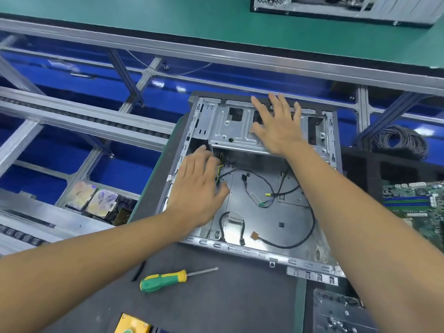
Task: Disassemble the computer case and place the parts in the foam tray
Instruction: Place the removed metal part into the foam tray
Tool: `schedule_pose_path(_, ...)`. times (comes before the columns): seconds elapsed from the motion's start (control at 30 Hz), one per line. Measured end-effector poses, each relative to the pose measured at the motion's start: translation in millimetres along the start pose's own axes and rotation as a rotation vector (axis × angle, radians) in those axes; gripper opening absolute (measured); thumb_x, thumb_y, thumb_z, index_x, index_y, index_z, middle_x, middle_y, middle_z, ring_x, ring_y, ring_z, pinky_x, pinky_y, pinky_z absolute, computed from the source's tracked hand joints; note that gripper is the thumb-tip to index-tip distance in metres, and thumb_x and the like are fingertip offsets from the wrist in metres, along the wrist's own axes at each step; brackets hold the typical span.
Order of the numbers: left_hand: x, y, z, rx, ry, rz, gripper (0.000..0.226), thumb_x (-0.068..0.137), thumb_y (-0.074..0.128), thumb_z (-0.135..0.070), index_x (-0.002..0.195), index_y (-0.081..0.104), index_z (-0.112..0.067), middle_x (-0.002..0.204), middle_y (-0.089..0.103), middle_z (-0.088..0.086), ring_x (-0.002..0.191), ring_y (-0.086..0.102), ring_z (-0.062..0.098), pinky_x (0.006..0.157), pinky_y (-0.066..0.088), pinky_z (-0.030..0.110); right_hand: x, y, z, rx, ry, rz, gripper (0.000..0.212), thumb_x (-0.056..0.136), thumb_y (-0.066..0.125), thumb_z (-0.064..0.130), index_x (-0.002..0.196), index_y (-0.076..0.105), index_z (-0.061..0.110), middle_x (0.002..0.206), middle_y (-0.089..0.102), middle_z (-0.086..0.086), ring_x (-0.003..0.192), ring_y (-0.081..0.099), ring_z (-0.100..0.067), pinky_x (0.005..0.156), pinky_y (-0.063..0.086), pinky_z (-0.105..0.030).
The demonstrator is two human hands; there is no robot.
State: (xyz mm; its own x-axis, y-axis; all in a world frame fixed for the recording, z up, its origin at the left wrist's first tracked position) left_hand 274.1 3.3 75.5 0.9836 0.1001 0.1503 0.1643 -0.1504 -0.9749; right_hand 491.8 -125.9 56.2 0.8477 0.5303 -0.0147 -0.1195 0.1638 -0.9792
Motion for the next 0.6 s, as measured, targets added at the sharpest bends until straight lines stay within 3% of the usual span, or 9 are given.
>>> schedule_pose_path(0.07,2,1,0,-0.042,0.016,0.029,0.047,0.096,0.051,-0.042,0.137,0.044,-0.017,0.152,0.034,0.008,0.156,0.011,0.025,0.128,0.008,0.043,2,2,-1,-0.012,0.007,0.006,0.068,0.098,0.028,0.057,0.160,0.003,0.045,0.171,0.000,-0.008,0.157,-0.010,-0.025,0.121,-0.012,-0.058)
schedule_pose_path(0.13,5,0,-1,-0.062,0.026,0.034,0.054,0.097,0.049,-0.042,0.146,0.038,-0.022,0.162,0.021,0.007,0.158,-0.005,0.020,0.128,-0.010,0.037,2,2,-2,-0.015,0.002,-0.007,0.070,0.096,0.028,0.058,0.160,0.004,0.045,0.171,0.002,-0.010,0.157,-0.009,-0.027,0.121,-0.012,-0.059)
schedule_pose_path(0.2,6,0,-2,-0.055,0.038,0.028,0.059,0.098,0.049,-0.041,0.151,0.034,-0.025,0.166,0.011,0.005,0.158,-0.012,0.018,0.125,-0.017,0.032,2,4,-3,-0.007,-0.013,-0.019,0.071,0.094,0.028,0.059,0.160,0.006,0.045,0.171,0.003,-0.011,0.157,-0.007,-0.028,0.121,-0.011,-0.059)
schedule_pose_path(0.37,13,0,0,-0.074,0.046,-0.016,0.068,0.095,0.050,-0.034,0.158,0.026,-0.033,0.170,0.003,0.002,0.157,-0.016,0.016,0.124,-0.019,0.029,6,6,-5,-0.008,0.003,-0.024,0.076,0.090,0.028,0.065,0.160,0.007,0.045,0.170,0.004,-0.011,0.157,-0.007,-0.027,0.121,-0.010,-0.059)
schedule_pose_path(0.6,44,-7,-5,-0.016,0.116,-0.116,0.064,0.099,0.048,-0.035,0.160,0.030,-0.024,0.171,0.007,0.008,0.158,-0.009,0.023,0.128,-0.009,0.042,5,3,-4,-0.039,0.022,-0.014,0.067,0.098,0.031,0.061,0.159,0.005,0.048,0.171,0.001,-0.007,0.157,-0.009,-0.024,0.122,-0.011,-0.058)
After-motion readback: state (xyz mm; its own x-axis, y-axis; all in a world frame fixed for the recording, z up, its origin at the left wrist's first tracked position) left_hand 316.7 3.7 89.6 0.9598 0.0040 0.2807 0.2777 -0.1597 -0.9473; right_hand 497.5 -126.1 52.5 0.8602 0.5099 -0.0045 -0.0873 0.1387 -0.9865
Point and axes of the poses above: each hand's wrist, its own x-axis towards the middle knuckle, its own y-axis out of the palm, z = x × y, the point moved 6 cm from there along x, towards the middle knuckle
